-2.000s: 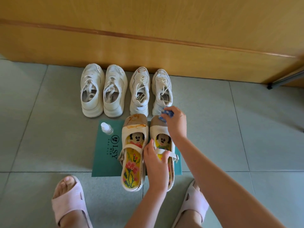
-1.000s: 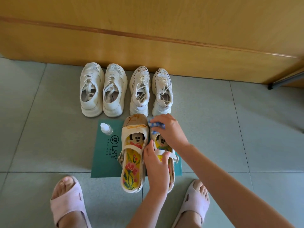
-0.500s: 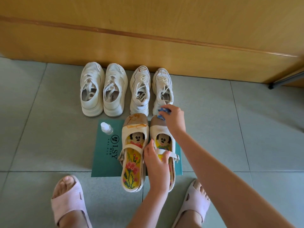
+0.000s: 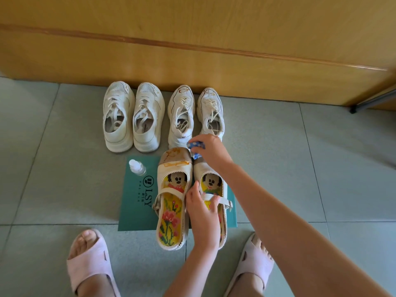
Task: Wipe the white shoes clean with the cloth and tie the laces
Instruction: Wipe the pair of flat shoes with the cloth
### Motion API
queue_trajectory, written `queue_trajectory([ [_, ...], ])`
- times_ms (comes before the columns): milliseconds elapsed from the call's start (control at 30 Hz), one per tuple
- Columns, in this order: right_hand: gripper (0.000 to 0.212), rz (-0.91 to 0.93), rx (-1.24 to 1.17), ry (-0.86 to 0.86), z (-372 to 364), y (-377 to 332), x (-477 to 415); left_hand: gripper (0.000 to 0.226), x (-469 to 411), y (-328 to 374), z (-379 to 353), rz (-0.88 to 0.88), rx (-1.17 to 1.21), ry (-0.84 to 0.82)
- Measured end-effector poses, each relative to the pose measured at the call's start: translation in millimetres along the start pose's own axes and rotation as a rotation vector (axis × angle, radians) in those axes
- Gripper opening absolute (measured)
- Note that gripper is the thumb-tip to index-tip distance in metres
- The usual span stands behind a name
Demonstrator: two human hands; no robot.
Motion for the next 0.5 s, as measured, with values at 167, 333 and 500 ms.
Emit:
queue_trajectory([
  [167,0.021,-0.153,-0.122,0.263,17.6,27.0,17.1,0.060,0.1,-1.1,-1.4,0.007,0.010,-0.022],
  [333,0.019,-0.261,-0.206,0.425,19.1,44.0,36.0,0.057,0.0,-2.1,-2.6,0.042,0.063,-0.034],
  [500,0.011,-0.349,-0.308,0.517,30.7,58.7,61.6,0.057,-0.1,-2.3,-3.4,0.036,0.072,-0.022],
])
Point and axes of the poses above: each hand's wrist, its own x-axis away from the middle knuckle, its own z-axis out of the back of the hand, y = z × x, the point moved 6 cm from there along -x, towards the middle knuckle, and after that the axes turned 3 degrees about z, right-handed, at the moved point
